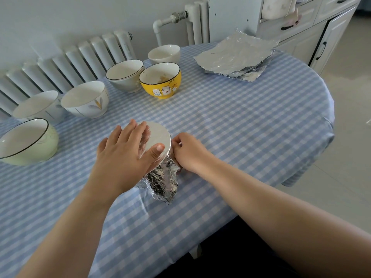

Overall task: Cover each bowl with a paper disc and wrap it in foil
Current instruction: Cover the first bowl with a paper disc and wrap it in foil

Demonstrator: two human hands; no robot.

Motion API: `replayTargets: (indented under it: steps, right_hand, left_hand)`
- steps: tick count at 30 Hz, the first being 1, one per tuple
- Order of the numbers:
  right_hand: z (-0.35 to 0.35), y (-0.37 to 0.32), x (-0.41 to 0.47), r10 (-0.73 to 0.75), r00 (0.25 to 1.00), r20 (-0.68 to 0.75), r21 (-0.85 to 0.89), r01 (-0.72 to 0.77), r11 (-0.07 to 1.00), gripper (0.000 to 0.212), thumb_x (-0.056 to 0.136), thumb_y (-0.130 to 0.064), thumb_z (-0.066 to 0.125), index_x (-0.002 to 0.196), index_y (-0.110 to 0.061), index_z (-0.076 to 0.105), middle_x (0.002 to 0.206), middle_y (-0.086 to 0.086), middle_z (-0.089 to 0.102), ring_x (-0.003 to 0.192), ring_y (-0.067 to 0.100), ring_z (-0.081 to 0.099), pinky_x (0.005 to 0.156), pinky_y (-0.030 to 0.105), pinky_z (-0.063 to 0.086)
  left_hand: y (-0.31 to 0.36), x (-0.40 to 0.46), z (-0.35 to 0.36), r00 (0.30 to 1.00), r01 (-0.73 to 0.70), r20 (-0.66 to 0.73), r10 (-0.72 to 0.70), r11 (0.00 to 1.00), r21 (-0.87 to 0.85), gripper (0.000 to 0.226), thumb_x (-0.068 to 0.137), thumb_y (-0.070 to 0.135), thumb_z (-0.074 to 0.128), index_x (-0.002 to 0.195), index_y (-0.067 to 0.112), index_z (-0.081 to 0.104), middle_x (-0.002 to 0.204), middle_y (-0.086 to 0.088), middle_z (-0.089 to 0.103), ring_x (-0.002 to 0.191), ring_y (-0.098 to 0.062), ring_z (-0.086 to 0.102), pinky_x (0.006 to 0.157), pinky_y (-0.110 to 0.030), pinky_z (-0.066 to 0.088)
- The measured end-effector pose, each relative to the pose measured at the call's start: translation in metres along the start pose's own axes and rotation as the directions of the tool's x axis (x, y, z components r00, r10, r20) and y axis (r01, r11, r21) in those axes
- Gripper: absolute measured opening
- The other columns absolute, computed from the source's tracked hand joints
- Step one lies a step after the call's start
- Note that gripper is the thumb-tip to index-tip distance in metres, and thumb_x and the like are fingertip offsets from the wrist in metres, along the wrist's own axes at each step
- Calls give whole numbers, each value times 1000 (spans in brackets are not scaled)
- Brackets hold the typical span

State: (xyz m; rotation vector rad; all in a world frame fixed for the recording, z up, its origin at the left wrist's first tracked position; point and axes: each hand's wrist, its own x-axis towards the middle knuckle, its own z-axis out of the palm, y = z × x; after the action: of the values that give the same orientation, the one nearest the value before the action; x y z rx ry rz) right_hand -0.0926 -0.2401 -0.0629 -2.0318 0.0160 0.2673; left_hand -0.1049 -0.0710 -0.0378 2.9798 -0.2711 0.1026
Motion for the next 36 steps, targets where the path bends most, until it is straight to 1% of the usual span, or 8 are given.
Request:
replayTargets:
  steps: [4,7,10,14,20,26,31,36]
  right_hand:
    - [-2,-2,3,24,996,81,-50,-20,999,27,100,-12,32,92,-13,58,68,2,61,48,12,55,41,19,42]
    - [-6,-4,2,15,993,120,-95,-4,995,29,101,-11,32,83,-13,55,65,2,57,46,11,50,39,16,40]
    - [-6,-5,3,10,992,128,-146,9,989,28,96,-6,35,74,-13,51,61,1,51,52,14,45,48,25,36]
    - [-1,-5,6,19,994,109,-187,1,982,31,97,-9,37,69,-16,45,64,1,50,57,15,44,50,28,32]
    - [2,-3,2,-7,1000,-15,-173,4,985,25,97,-17,41,83,-22,60,81,-3,62,79,17,58,65,29,44]
    - [-2,-2,1,33,997,-75,-110,-41,993,35,85,-9,48,55,-24,59,47,-8,55,51,8,53,52,22,41]
    - [-3,5,4,42,995,-89,66,-36,997,20,91,-18,58,85,-25,75,70,-2,73,75,18,72,79,41,60]
    - [-13,1,-9,-50,996,-77,-122,41,992,32,95,-15,46,110,-27,71,92,-4,74,86,14,68,80,36,57]
  left_hand:
    - [1,0,0,1000,0,4,0,1000,4,102,69,87,0,154,34,20,165,7,12,151,-21,6,118,-46,10]
    - [1,0,0,1000,5,8,-5,1000,2,102,69,87,0,154,35,19,165,7,12,152,-21,6,118,-46,10]
    - [1,0,0,1000,4,10,-4,1000,5,101,69,86,1,154,34,20,165,7,12,152,-21,6,118,-46,10]
    - [0,0,0,1000,8,6,-8,1000,0,101,70,86,0,154,35,20,165,7,12,152,-21,6,118,-46,10]
    - [1,1,-1,1000,14,15,-14,1000,1,102,69,87,0,155,35,19,165,8,11,152,-21,5,118,-46,9]
    - [2,1,-2,1000,13,27,-14,1000,21,102,67,87,-2,154,37,18,165,8,10,152,-21,5,118,-46,9]
    - [2,1,-3,999,10,31,-10,1000,24,100,67,87,-3,153,41,17,165,9,9,151,-20,4,118,-46,9]
    - [1,1,-2,999,10,37,-11,1000,15,99,67,87,-2,153,42,16,165,9,8,151,-19,3,118,-46,8]
